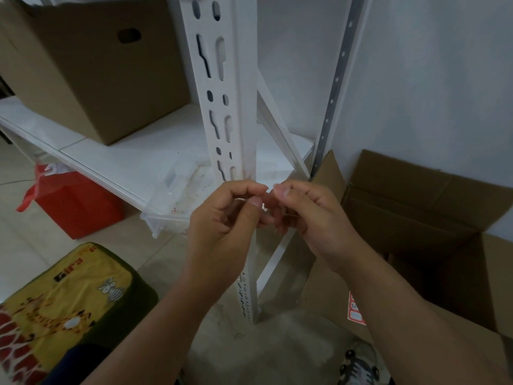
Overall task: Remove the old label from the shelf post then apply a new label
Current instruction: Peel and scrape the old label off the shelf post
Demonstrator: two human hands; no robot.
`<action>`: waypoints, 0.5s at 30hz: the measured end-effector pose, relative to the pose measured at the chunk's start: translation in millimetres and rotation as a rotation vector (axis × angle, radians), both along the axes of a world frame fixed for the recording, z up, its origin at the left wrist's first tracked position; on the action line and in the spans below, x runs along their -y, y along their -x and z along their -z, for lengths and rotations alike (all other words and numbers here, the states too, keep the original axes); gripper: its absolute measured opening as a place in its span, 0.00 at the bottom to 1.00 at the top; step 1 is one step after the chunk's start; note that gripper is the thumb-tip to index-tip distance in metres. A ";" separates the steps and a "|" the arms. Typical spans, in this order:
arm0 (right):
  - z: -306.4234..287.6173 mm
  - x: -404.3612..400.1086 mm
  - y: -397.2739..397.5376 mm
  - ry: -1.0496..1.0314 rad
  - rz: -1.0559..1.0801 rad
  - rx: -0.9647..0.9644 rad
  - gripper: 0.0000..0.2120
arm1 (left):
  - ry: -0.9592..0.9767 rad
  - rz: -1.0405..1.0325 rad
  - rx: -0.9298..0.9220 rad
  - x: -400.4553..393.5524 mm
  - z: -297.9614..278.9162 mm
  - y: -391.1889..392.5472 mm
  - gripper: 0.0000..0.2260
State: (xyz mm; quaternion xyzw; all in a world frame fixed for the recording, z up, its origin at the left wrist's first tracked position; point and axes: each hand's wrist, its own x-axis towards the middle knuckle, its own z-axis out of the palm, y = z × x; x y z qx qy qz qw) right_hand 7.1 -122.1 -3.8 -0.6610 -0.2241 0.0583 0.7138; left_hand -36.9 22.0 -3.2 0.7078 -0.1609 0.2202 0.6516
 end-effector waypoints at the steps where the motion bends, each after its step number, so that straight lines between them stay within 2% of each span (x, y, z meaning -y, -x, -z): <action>1: 0.0 -0.2 0.2 0.003 0.001 -0.002 0.24 | -0.003 -0.011 -0.001 -0.2 -0.4 0.1 0.07; 8: -1.1 0.1 2.9 0.032 0.007 -0.011 0.20 | 0.030 -0.096 -0.015 -3.2 -2.5 0.4 0.07; 15: -1.5 -2.0 4.1 0.047 0.010 -0.013 0.21 | 0.057 -0.155 0.027 -6.2 -8.5 2.2 0.03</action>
